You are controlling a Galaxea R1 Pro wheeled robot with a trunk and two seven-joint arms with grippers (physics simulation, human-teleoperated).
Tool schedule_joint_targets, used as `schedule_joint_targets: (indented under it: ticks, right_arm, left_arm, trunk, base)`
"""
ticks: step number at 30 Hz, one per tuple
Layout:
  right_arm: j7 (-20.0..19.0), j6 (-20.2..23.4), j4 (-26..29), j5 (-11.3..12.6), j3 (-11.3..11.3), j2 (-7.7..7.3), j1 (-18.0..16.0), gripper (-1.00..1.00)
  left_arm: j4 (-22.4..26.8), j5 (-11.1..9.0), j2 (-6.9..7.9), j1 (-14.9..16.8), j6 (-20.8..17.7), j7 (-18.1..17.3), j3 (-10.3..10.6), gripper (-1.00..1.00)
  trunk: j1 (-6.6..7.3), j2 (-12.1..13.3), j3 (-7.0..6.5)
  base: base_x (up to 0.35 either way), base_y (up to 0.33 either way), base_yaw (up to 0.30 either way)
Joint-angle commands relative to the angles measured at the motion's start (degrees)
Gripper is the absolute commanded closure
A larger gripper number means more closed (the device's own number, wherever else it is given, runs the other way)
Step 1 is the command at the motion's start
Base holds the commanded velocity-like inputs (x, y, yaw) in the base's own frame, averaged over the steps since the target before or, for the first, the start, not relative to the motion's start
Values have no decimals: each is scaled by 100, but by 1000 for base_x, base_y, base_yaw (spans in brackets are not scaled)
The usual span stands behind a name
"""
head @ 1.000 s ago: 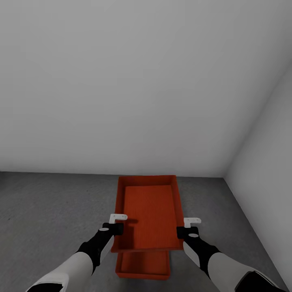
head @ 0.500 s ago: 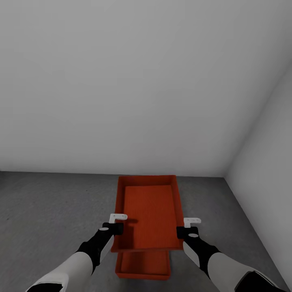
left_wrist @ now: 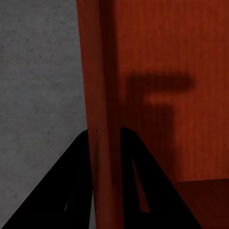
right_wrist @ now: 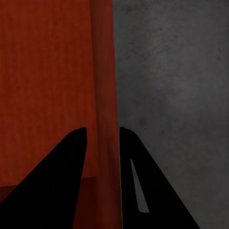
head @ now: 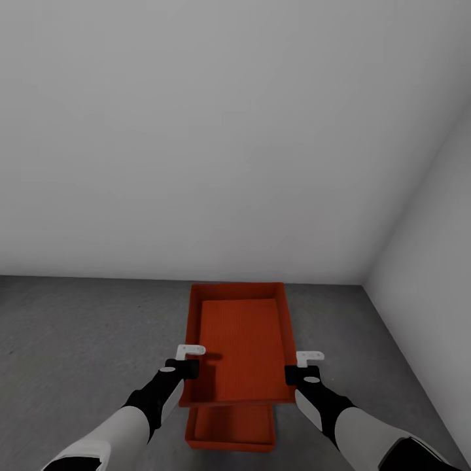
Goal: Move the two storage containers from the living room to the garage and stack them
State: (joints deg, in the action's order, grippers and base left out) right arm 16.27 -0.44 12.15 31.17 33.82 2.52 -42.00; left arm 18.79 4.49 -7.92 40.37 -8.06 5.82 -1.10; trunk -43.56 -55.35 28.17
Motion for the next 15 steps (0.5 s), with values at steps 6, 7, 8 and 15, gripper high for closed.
schedule_joint_targets:
  ticks: [6,7,8,15]
  right_arm:
    - [123,-9,6,-58,-23,-2,-10,100]
    - [124,-9,6,-58,-23,-3,-10,100]
    - [124,-10,6,-58,-23,0,-10,100]
    - [123,-17,6,-58,-16,3,-10,100]
  left_arm:
    - [-69,-29,-25,-3,-29,42,163,100]
    - [-69,-30,-25,-3,-29,42,163,100]
    - [-69,-29,-25,-3,-29,42,163,100]
    - [-75,-36,-32,-3,-13,42,163,100]
  trunk:
    - [-133,-246,113]
    - [-155,-286,131]
    - [-177,-326,149]
    - [-199,-367,167]
  base:
    - [0,0,0]
    - [0,0,0]
    - [0,0,0]
    - [0,0,0]
